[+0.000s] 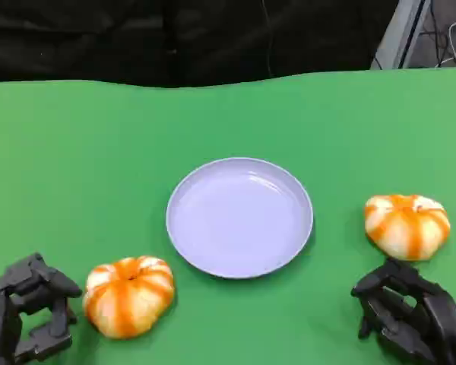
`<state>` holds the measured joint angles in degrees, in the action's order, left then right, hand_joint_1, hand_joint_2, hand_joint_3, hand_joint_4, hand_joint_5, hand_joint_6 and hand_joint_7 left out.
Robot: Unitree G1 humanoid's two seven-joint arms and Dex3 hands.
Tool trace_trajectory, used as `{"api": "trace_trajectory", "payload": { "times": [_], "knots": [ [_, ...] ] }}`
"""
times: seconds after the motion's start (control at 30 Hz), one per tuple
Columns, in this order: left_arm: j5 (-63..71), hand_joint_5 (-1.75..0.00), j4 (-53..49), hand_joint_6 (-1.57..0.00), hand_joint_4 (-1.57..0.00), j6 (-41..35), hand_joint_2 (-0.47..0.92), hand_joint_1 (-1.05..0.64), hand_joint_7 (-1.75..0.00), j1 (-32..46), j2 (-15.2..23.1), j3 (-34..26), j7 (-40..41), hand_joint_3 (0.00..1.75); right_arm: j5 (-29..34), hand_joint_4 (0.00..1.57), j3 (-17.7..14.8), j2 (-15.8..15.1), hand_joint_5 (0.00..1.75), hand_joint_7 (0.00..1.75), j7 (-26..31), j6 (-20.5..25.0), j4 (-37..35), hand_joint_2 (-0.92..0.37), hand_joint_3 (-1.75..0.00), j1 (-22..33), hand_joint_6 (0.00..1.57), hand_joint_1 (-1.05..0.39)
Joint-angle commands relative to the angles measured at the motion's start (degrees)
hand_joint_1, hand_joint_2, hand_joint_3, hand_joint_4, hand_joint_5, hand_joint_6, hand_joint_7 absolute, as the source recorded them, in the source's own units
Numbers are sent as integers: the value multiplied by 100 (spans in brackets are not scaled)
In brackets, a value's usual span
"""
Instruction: Grasp the bread from the table and place it into the plate.
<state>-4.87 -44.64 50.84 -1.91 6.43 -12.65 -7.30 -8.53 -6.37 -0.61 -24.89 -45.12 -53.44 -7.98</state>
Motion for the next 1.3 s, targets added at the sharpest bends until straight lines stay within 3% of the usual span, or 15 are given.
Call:
{"api": "trace_trajectory", "payload": {
  "times": [0.03,0.47,0.57,0.67,0.83,0.93,1.13,1.2,1.3],
  "knots": [
    [-33,-157,-33,-95,-96,54,48,8,-128,-21,58,-35,46,124,-44,71,-73,-119,175,142,13,32,-45,-92,-53,-24,65,-26],
    [-15,-154,-28,-94,-97,89,47,9,-126,-27,57,-33,65,125,-23,71,-61,-137,175,141,31,8,-59,-92,-53,-29,65,-26],
    [-312,-142,-16,-90,-89,93,54,11,-107,-18,10,-23,-234,112,-32,71,-62,-142,175,142,20,18,-69,-92,-53,-32,64,-26],
    [-521,-124,-29,-90,-85,153,62,9,-83,-22,-19,-19,-492,92,-50,70,-66,-144,175,142,0,46,-67,-92,-53,-33,64,-25],
    [-1568,-92,-62,-95,-79,119,59,-1,-32,-107,-201,-169,-1631,95,-50,71,-70,-149,175,142,-3,38,-98,-92,-53,-52,64,-26],
    [-2010,-63,-68,-97,-82,31,62,-15,-8,-133,-290,-301,-2139,81,-17,71,-62,-161,175,142,33,24,-113,-92,-53,-61,65,-25],
    [-2530,-21,-103,-88,-89,18,85,-27,0,-189,-389,-534,-2945,29,-21,72,-54,-159,175,142,39,26,-96,-92,-52,-50,65,-26],
    [-2653,-10,-127,-78,-84,63,90,-41,0,-206,-394,-605,-3213,14,-12,71,-51,-162,175,142,49,28,-99,-92,-52,-50,64,-26],
    [-2746,-5,-222,-70,-80,129,92,-51,0,-249,-394,-712,-3512,11,-13,71,-50,-160,175,142,47,29,-96,-92,-53,-49,64,-26]
  ]
}}
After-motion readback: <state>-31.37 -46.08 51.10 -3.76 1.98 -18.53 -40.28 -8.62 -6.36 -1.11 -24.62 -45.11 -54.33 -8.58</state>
